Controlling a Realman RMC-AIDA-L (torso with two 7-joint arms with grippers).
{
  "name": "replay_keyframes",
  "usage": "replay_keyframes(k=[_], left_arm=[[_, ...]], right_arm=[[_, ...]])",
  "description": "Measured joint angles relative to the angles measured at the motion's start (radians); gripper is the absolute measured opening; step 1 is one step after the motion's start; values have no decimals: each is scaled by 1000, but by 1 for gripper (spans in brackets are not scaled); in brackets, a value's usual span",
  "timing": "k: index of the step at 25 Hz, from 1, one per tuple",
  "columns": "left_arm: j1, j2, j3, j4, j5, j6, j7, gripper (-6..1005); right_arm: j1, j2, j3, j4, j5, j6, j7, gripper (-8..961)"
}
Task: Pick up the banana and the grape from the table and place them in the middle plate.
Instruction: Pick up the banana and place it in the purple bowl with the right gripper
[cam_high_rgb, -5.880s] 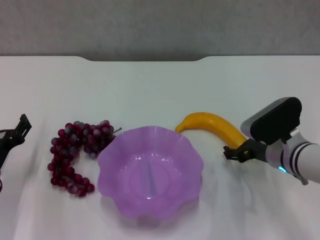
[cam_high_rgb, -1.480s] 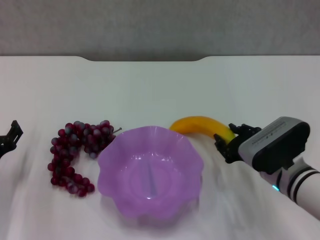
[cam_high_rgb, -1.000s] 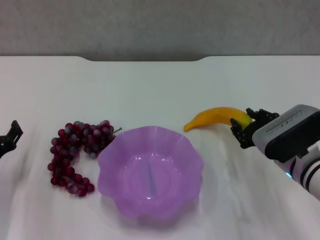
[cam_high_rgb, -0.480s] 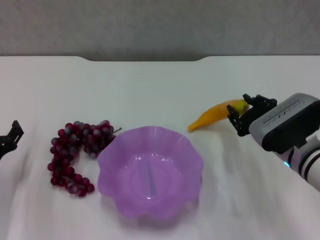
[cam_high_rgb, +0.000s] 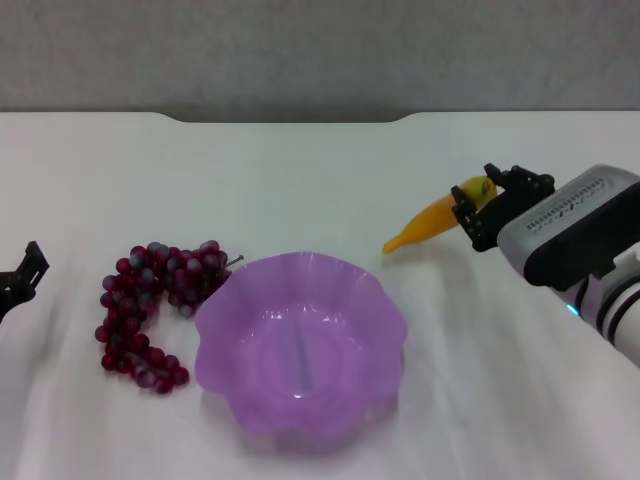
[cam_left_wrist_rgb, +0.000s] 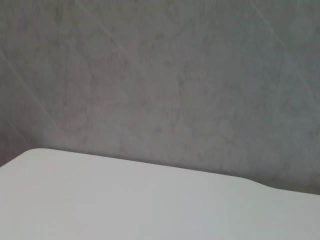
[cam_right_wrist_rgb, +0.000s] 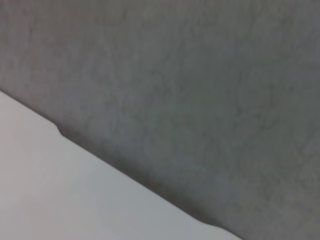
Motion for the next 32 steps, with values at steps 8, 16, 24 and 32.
replay_keyframes(k=[8, 16, 24, 32], left_arm=[[1, -1, 0, 0, 0, 0, 0, 813], [1, -1, 0, 0, 0, 0, 0, 813], [-1, 0, 4, 0, 0, 0, 0, 813], [-5, -1, 8, 1, 0, 0, 0, 813]], right_arm=[[-16, 0, 30, 36, 0, 4, -31, 440], [-16, 0, 52, 96, 0, 10, -70, 439], [-17, 0, 40, 215, 0, 37, -112, 440], [13, 0, -31, 275, 12, 39, -106, 438]])
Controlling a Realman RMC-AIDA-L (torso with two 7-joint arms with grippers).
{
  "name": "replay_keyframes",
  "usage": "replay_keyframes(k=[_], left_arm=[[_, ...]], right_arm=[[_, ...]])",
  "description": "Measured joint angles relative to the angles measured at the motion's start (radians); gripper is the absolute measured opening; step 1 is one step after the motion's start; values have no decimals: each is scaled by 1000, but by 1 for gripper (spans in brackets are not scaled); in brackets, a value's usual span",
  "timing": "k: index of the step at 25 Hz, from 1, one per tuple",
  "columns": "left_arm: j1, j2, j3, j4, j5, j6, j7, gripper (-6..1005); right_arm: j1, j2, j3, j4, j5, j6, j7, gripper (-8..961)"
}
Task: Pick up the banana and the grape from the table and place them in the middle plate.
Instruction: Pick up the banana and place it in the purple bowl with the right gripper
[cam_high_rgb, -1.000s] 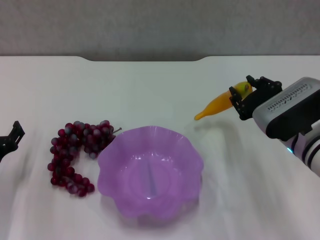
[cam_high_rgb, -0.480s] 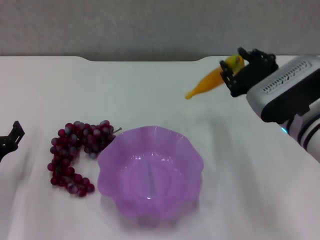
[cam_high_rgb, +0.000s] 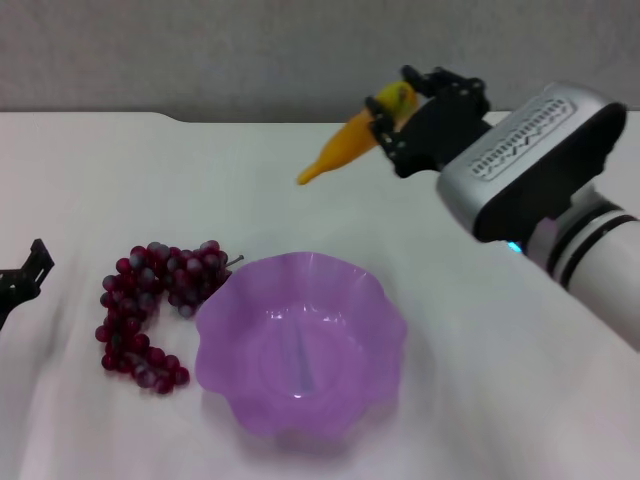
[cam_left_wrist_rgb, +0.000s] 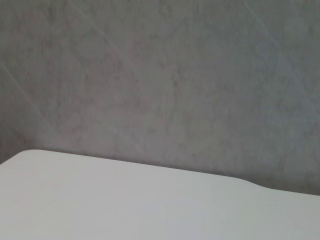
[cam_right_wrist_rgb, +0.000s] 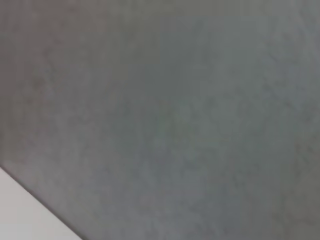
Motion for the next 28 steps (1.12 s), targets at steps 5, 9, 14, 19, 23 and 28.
replay_keyframes(k=[5, 9, 14, 19, 23, 28], left_arm=[[-2, 1, 0, 4, 0, 0, 0, 813], [-4, 1, 0, 1, 0, 0, 0, 813], [-4, 1, -3, 0, 0, 0, 0, 813], [-5, 2, -4, -1, 0, 0, 1, 813], [-5, 2, -5, -1, 0, -1, 1, 813], [-5, 2, -7, -1, 0, -1, 2, 813]], right_arm=[[8, 3, -75, 33, 3, -8, 11, 437], [16, 2, -115, 53, 3, -9, 56, 437], [0, 1, -128, 102, 3, 43, 105, 437], [-9, 0, -72, 148, 3, 205, 162, 437], [-9, 0, -21, 173, 3, 332, 199, 438], [0, 0, 20, 190, 10, 442, 224, 438]])
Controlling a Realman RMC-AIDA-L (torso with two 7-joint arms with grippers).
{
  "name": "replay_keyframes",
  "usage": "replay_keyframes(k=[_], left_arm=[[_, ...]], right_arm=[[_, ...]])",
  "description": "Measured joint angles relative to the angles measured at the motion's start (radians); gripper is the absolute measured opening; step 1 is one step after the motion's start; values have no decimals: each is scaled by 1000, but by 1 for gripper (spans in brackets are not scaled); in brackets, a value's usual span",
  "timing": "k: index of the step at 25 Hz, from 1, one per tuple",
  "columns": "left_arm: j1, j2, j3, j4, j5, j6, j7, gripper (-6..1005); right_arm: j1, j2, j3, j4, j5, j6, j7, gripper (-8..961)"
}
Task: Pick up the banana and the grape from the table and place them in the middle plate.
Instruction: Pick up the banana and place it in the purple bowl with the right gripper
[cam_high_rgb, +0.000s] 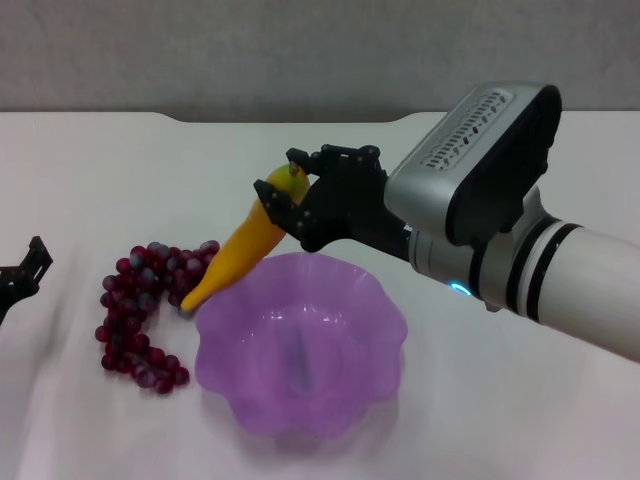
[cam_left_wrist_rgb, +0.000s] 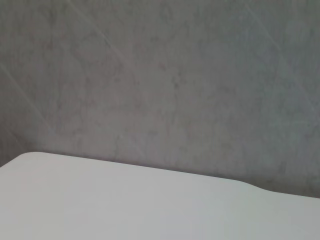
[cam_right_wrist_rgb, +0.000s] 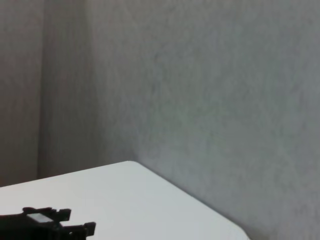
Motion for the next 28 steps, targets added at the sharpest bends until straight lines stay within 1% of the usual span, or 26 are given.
replay_keyframes(k=[4, 8, 12, 19, 21, 28], left_arm=[[0, 0, -1, 0, 0, 0, 0, 813], [0, 1, -1, 0, 0, 0, 0, 813], [0, 2, -1, 0, 0, 0, 0, 813], [2, 1, -1, 0, -3, 0, 0, 812], [1, 1, -1, 1, -3, 0, 0, 812], [-1, 1, -1, 2, -5, 0, 0, 812]], right_arm=[[2, 0, 30, 3, 20, 50, 0, 438], [15, 0, 97, 7, 54, 157, -4, 438], [14, 0, 158, 5, 58, 245, -1, 437], [3, 0, 201, 7, 58, 339, -5, 438], [5, 0, 207, -2, 57, 355, -6, 439], [25, 0, 212, -73, 51, 349, -8, 440]])
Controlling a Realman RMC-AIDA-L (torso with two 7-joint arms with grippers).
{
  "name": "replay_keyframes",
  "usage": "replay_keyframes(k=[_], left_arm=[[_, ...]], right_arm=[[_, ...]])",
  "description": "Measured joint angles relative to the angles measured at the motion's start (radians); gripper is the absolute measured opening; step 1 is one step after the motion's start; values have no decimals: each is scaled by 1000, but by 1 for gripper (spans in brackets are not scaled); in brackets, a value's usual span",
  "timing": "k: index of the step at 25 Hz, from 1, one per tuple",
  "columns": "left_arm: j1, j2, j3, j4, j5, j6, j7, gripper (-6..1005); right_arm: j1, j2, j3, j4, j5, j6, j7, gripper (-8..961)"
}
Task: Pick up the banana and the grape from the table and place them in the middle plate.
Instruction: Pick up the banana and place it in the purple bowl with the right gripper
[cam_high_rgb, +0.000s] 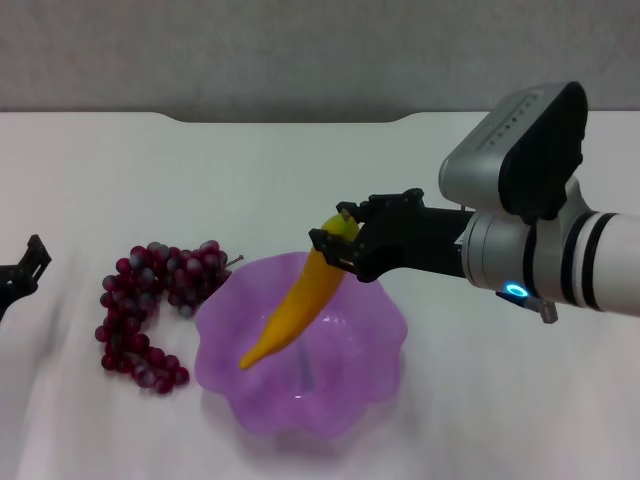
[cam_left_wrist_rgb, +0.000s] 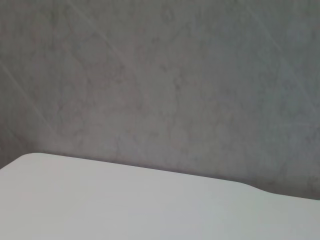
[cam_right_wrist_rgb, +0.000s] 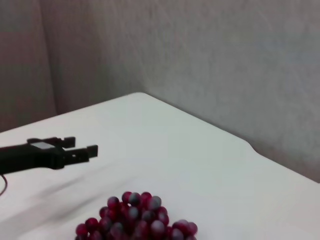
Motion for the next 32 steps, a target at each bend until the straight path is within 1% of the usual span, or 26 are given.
replay_keyframes(k=[7, 13, 20, 30, 32], left_arm=[[-2, 0, 0, 0, 0, 0, 0, 812], [-2, 0, 0, 0, 0, 0, 0, 812], [-4, -1, 0, 0, 1, 0, 0, 812], [-7, -2, 0, 0, 3, 0, 0, 812], [-7, -2, 0, 0, 3, 0, -1, 812]], right_arm=[[43, 0, 20, -97, 1, -5, -1, 441], [82, 1, 11, -162, 5, -12, -1, 443], [81, 2, 5, -165, 7, -52, -12, 444], [76, 2, -37, -169, 8, -108, -37, 446], [74, 2, -50, -170, 8, -124, -43, 510]])
